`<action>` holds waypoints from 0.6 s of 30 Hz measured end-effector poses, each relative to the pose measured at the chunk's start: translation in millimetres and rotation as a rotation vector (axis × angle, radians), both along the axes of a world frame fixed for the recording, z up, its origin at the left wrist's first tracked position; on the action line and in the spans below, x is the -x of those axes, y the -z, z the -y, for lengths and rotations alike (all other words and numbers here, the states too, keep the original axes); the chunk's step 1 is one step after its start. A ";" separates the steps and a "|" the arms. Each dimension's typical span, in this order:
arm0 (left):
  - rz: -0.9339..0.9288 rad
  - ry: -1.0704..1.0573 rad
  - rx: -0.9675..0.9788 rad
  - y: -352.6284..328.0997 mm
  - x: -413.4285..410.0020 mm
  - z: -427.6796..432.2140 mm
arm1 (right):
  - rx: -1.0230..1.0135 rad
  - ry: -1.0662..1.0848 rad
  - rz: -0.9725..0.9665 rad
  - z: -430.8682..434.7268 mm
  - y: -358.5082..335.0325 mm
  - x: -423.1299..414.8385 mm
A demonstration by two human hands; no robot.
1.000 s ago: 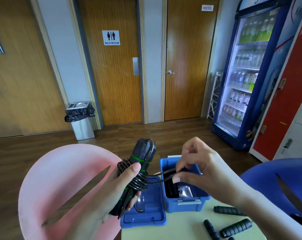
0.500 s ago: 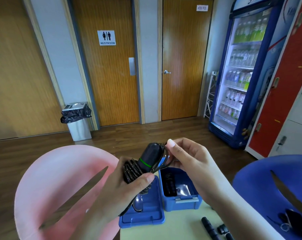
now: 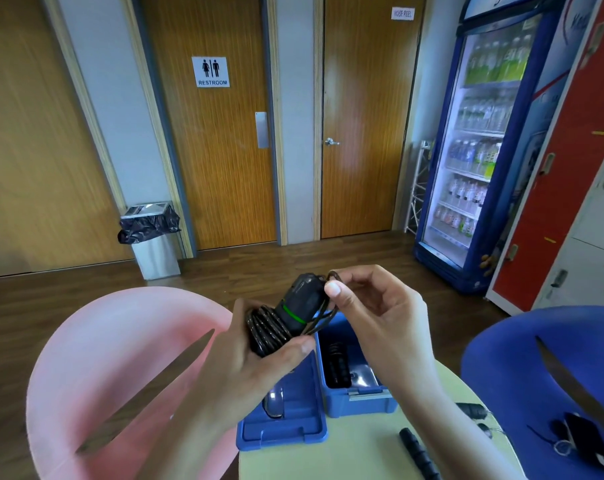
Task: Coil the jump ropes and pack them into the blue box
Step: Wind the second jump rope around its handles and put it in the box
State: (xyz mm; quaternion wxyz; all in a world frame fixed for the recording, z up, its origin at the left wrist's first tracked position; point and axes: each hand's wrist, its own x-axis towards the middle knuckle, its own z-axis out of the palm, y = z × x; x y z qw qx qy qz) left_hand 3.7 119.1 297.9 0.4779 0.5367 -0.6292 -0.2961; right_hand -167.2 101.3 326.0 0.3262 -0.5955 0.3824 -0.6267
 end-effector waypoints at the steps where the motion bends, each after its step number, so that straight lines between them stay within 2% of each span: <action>1: 0.011 -0.012 0.009 -0.7 -0.5 0.3 | 0.013 -0.025 0.004 -0.5 1.0 -0.2; 6: 0.040 -0.045 0.030 -4.1 -3.3 2.6 | 0.065 -0.134 -0.009 1.5 7.2 6.7; 13: 0.027 -0.032 0.020 -5.5 0.2 1.8 | 0.002 -0.190 0.120 5.0 1.6 10.2; 18: 0.077 -0.046 0.067 -6.4 1.0 1.8 | -0.024 -0.135 0.104 1.1 0.8 5.1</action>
